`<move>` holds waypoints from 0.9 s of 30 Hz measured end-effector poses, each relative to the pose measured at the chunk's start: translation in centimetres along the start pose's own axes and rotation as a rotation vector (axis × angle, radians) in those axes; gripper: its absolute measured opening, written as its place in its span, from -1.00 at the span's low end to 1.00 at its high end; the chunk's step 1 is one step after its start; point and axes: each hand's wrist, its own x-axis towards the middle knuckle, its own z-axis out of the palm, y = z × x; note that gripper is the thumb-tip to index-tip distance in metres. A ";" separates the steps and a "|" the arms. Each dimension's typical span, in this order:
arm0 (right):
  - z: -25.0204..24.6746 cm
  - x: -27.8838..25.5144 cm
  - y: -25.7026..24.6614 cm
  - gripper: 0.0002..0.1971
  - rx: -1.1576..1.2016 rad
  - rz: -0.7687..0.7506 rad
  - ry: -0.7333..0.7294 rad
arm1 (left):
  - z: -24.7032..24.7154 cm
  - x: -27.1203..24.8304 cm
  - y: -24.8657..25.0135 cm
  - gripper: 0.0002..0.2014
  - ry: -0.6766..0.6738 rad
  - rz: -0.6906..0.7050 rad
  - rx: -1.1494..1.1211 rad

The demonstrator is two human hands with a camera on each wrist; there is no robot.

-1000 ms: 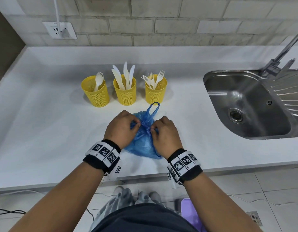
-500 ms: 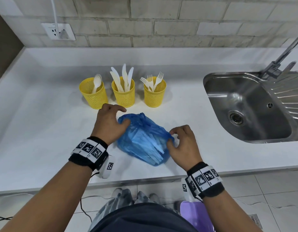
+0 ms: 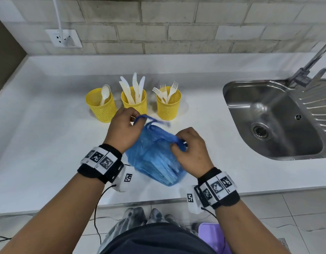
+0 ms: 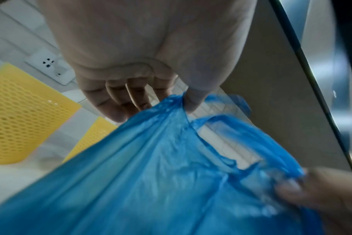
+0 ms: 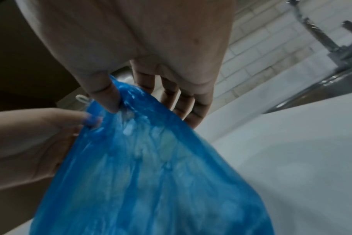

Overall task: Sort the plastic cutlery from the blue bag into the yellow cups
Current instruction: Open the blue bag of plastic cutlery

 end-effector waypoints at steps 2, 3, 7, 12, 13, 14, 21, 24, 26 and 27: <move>-1.2 -0.1 0.6 -0.89 0.097 0.056 0.034 | -1.1 0.3 0.6 -0.73 0.015 -0.083 -0.113; -1.8 -0.2 0.9 -0.94 0.167 0.104 0.052 | -1.7 0.3 0.8 -0.72 0.028 -0.128 -0.204; -3.9 -0.5 3.2 -0.92 0.449 0.323 0.169 | -3.8 0.0 1.4 -0.83 0.098 -0.300 -0.535; -6.8 -1.0 3.4 -0.74 0.662 0.320 0.199 | -5.7 -0.9 2.0 -0.77 -0.031 -0.363 -0.696; -7.3 -1.0 3.1 -0.70 0.669 0.264 0.194 | -5.9 -1.1 2.0 -0.70 -0.045 -0.325 -0.688; -7.6 -0.9 2.8 -0.71 0.657 0.210 0.196 | -6.0 -1.3 2.0 -0.63 -0.033 -0.255 -0.627; -8.3 -0.2 -2.0 -0.69 0.565 -0.010 0.075 | -2.9 -2.9 6.8 -0.42 -0.040 0.544 0.223; -8.0 -0.4 -3.9 -0.64 0.497 -0.052 0.037 | -0.4 -2.8 6.6 -0.32 -0.194 0.561 0.476; -7.6 -0.5 -4.0 -0.57 0.398 -0.045 0.043 | 0.7 -2.5 5.8 -0.23 -0.280 0.440 0.663; -7.4 -0.6 -3.9 -0.56 0.335 -0.038 0.047 | 1.0 -2.2 5.2 -0.21 -0.301 0.366 0.717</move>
